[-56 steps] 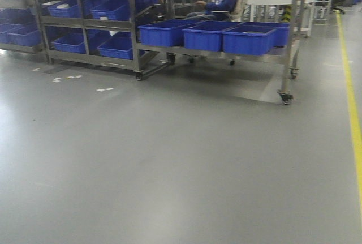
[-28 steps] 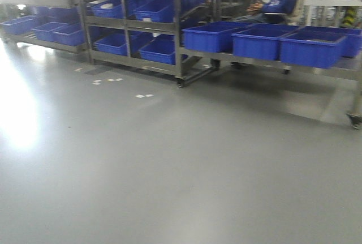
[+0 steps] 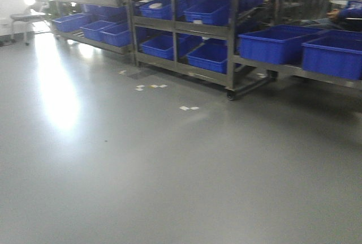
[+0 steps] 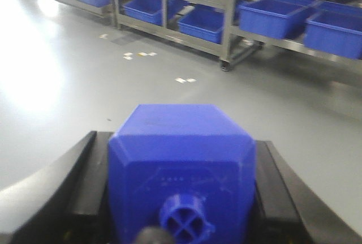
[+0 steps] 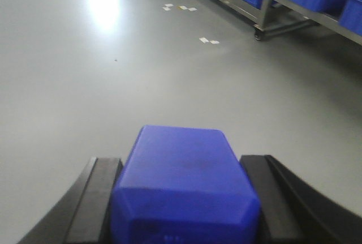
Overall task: Pick and sort blue part to right shelf
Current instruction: 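Drive the base along the aisle toward the rack of blue bins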
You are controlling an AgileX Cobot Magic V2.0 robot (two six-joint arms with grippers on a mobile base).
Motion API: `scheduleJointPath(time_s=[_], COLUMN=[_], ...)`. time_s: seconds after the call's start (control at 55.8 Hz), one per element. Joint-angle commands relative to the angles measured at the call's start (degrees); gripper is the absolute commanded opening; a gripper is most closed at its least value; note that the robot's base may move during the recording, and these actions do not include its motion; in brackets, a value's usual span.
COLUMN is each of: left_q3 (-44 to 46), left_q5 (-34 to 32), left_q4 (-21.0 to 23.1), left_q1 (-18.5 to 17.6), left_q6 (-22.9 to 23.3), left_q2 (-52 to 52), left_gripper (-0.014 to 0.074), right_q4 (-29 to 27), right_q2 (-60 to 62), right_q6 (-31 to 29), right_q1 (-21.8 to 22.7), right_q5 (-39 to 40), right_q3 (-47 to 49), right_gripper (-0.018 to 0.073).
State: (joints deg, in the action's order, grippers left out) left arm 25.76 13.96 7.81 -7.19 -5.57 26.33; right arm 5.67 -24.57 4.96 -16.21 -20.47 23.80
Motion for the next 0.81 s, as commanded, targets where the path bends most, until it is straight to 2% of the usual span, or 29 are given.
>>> scheduleJointPath(time_s=[0.0, 0.788], left_q3=[1.68, 1.68], left_q5=[-5.31, -5.31], left_q4=[0.35, 0.35], left_q1=[-0.36, -0.36], left_q6=[0.2, 0.2], left_q2=[0.32, 0.32], left_gripper=[0.0295, 0.0295], right_q4=[0.65, 0.65], right_q2=[-0.18, -0.18], right_q6=[-0.49, -0.49], right_q1=[0.09, 0.09], right_q5=[5.27, 5.28], right_q3=[1.84, 1.84], right_gripper=[0.0238, 0.0238])
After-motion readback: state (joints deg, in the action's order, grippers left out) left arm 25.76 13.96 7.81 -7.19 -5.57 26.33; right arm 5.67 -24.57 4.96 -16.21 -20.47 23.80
